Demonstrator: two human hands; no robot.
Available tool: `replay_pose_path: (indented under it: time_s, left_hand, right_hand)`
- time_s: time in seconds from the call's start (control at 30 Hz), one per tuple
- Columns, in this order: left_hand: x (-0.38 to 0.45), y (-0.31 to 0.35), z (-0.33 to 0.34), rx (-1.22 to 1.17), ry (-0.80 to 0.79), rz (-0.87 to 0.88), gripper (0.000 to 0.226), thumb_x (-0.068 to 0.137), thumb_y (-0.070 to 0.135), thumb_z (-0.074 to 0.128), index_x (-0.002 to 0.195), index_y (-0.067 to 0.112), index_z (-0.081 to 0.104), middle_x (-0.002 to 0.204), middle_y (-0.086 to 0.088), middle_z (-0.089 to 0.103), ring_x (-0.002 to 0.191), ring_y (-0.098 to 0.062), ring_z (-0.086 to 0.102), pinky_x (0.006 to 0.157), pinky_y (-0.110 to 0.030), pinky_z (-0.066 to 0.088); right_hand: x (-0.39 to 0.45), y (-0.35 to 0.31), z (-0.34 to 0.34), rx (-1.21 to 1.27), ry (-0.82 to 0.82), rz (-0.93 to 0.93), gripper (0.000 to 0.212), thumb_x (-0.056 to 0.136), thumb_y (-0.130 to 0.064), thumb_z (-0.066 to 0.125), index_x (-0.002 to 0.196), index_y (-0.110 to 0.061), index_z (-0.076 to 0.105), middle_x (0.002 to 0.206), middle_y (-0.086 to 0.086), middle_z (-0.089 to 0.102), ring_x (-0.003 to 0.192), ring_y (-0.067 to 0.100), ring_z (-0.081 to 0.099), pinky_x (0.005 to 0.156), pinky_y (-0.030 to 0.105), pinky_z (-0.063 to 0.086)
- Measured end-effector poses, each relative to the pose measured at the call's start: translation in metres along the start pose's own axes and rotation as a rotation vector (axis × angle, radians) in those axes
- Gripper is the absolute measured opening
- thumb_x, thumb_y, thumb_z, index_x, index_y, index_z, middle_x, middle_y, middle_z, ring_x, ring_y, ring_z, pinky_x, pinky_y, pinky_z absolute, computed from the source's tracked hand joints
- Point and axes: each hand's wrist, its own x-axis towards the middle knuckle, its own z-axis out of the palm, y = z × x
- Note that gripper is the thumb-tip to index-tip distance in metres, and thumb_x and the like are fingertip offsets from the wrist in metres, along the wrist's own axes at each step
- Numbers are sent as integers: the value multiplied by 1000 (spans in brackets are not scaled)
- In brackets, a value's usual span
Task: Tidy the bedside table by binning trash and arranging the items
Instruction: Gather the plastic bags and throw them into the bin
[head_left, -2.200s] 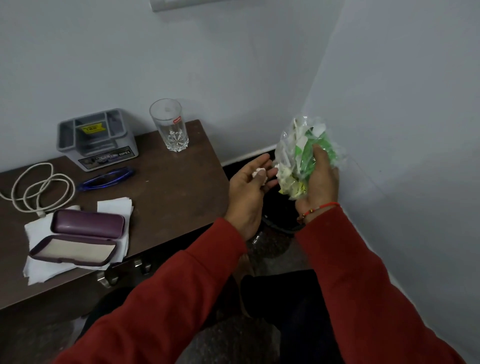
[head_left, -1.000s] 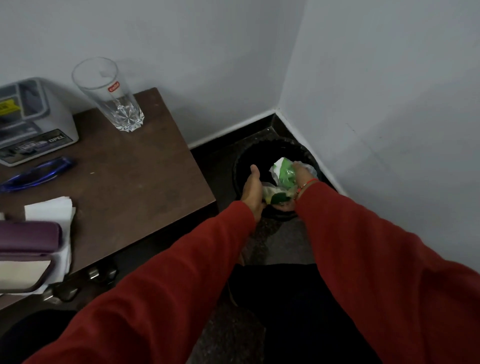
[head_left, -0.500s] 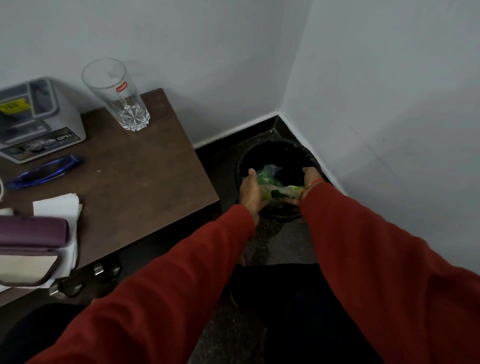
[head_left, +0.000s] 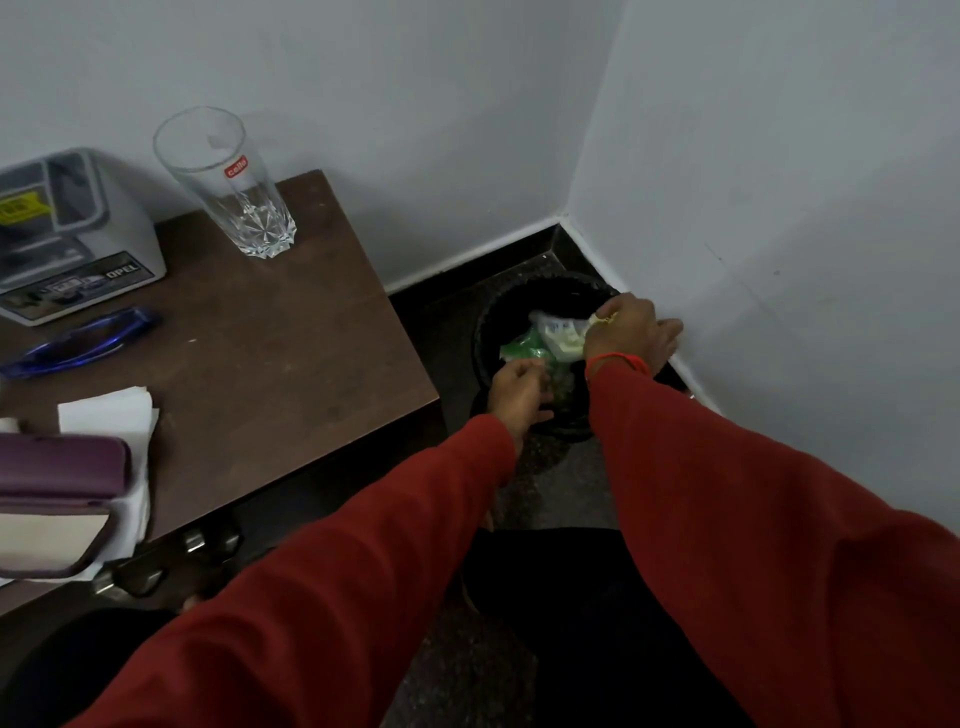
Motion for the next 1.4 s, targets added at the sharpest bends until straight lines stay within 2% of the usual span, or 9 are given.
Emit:
replay_pose_path:
  time_s: [0.23,0.37,0.5,0.63,0.8,0.87,1.0,1.2,1.4]
  left_hand:
    - [2,0,0,-5,-4,11,26,106,25,48,120,11,65,109,-7,68,89,-22,66,67,-34,55]
    - [6,-4,-2,-54,76,22,29,95,27,55,120,15,63,115,-12,72,97,-29,71,78,-43,62]
    - [11,-9,-5,-39,83,14,41,90,30,53,127,17,64,119,-7,71,110,-28,69,95,-55,58]
    - [1,-1,-9,-15,67,43,30,105,21,48,129,14,63,120,-4,65,109,-25,64,93,-42,59]
    - [-8,11,-18,32,34,60,29,104,20,48,126,13,65,124,-21,69,96,-24,64,68,-31,53]
    - [-14,15,-26,48,23,72,28,104,21,49,126,12,65,123,-20,69,97,-24,64,67,-31,54]
    - [-37,32,-39,1,4,94,20,107,22,45,117,18,61,112,-9,66,108,-31,67,66,-29,53]
    - [-79,55,-35,42,14,277,38,107,19,42,143,15,53,140,-15,59,131,-32,57,110,-51,48]
    - [-127,81,-47,44,164,506,36,105,18,47,139,17,58,139,-8,61,127,-24,58,107,-53,49]
  right_hand:
    - [0,-6,7,-42,-187,-39,22,87,-2,57,90,-19,71,118,6,62,109,35,60,91,41,50]
    - [-8,-1,28,-256,-686,-108,38,97,-14,48,131,1,55,134,22,57,127,38,53,102,35,44]
    - [-14,8,43,-635,-1057,-248,43,99,-14,49,139,-1,47,138,18,50,133,34,45,107,33,35]
    - [-3,27,50,-772,-990,-288,42,90,-35,56,127,-17,57,138,14,55,125,38,51,110,50,39]
    - [28,66,110,-766,-1038,-189,106,62,-77,51,153,-27,28,162,16,21,148,43,16,116,61,17]
    - [3,23,61,-609,-837,-121,85,80,-62,52,152,-22,29,162,14,19,148,40,13,117,55,14]
    - [8,-17,26,-249,-465,-109,35,94,-18,51,120,1,63,129,29,58,119,46,55,101,47,45]
    - [-19,-55,-24,39,-353,-116,31,94,-14,51,105,7,71,114,29,67,111,46,60,98,41,47]
    - [-75,-114,-101,567,-101,-224,27,93,-18,53,104,-7,75,111,13,73,108,30,64,90,29,45]
